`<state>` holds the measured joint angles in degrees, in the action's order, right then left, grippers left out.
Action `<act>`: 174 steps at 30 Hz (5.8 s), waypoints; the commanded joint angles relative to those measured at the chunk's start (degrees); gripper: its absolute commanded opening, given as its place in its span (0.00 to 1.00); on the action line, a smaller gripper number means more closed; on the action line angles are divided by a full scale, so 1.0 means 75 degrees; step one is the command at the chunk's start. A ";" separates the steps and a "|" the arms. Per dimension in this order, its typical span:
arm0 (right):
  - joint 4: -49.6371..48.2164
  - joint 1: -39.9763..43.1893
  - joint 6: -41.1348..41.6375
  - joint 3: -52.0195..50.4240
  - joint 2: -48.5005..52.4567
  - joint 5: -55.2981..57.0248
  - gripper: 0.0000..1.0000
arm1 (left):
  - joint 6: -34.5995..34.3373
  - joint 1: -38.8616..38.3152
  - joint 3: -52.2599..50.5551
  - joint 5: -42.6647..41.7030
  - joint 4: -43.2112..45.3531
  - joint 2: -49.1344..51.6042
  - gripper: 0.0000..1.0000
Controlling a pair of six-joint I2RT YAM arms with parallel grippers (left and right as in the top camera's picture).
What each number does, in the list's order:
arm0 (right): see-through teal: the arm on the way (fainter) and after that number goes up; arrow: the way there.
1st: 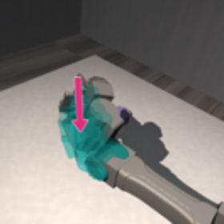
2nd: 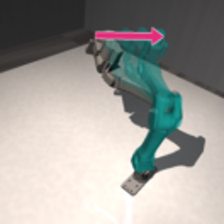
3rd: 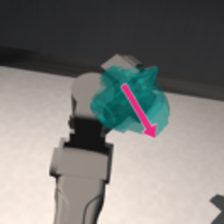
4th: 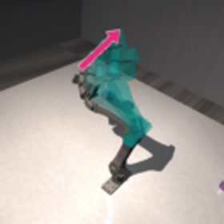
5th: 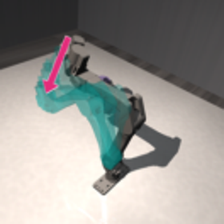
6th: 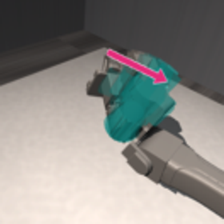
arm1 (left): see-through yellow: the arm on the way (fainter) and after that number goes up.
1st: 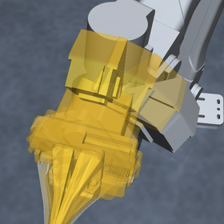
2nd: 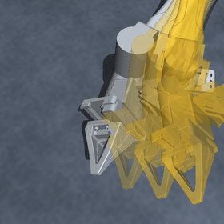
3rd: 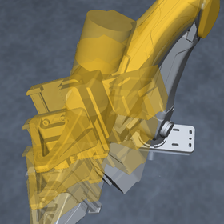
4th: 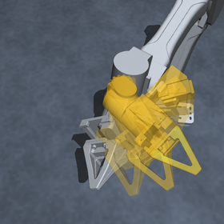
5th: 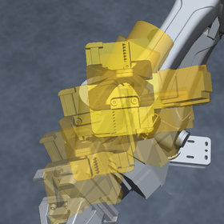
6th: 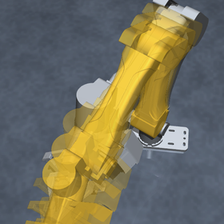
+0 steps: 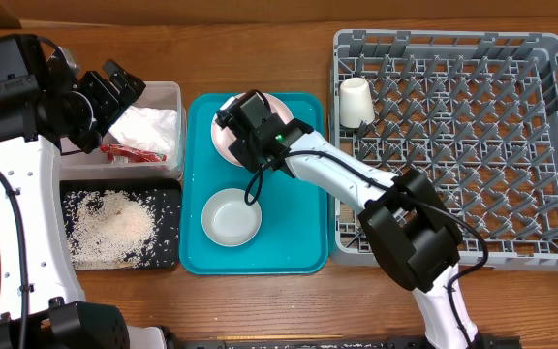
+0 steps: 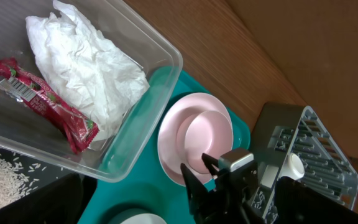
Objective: Sort waste into correct bins and load items into the dishwasher
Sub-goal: 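Return the right gripper to the pink bowl and grasp its rim, then lift the pink bowl with the right gripper and carry it to the rack, then lower the pink bowl into the rack beside the cup and release, then move the right gripper back to the small white bowl on the tray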
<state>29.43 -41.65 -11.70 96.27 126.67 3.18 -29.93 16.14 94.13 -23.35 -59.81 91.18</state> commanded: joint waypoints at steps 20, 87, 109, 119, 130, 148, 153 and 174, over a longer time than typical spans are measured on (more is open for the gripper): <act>0.0813 0.0219 0.1189 0.0082 -0.3130 -0.0099 0.04 | -0.0070 0.0000 0.0134 0.0032 0.0006 -0.0114 1.00; -0.2961 0.7020 0.9069 -0.0230 0.0143 -1.0080 0.04 | -0.0070 0.0000 0.0134 0.0032 0.0006 -0.0114 1.00; -0.2626 0.7513 0.8230 -0.0230 0.0143 -1.0255 0.33 | -0.0070 0.0000 0.0134 0.0032 0.0006 -0.0114 1.00; -0.2623 0.7883 0.8093 -0.0230 0.0099 -1.0430 0.56 | -0.0070 0.0000 0.0134 0.0032 0.0006 -0.0114 1.00; -0.1070 0.8224 0.6449 -0.0227 -0.0615 -0.9119 1.00 | -0.0070 0.0000 0.0134 0.0032 0.0006 -0.0114 1.00; 0.1967 0.3899 0.2739 -0.0227 -0.3952 -0.2530 1.00 | -0.0070 0.0000 0.0134 0.0032 0.0006 -0.0114 1.00; 0.2346 0.1842 0.2748 -0.0230 -0.3713 -0.1880 1.00 | -0.0070 0.0000 0.0134 0.0032 0.0006 -0.0114 1.00; 0.2754 -0.1891 0.2748 -0.0344 -0.1341 -0.1883 0.41 | -0.0070 0.0000 0.0134 0.0032 0.0006 -0.0114 1.00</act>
<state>50.17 -54.43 8.99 94.04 114.98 -11.60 -29.93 16.14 94.13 -23.33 -59.81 91.18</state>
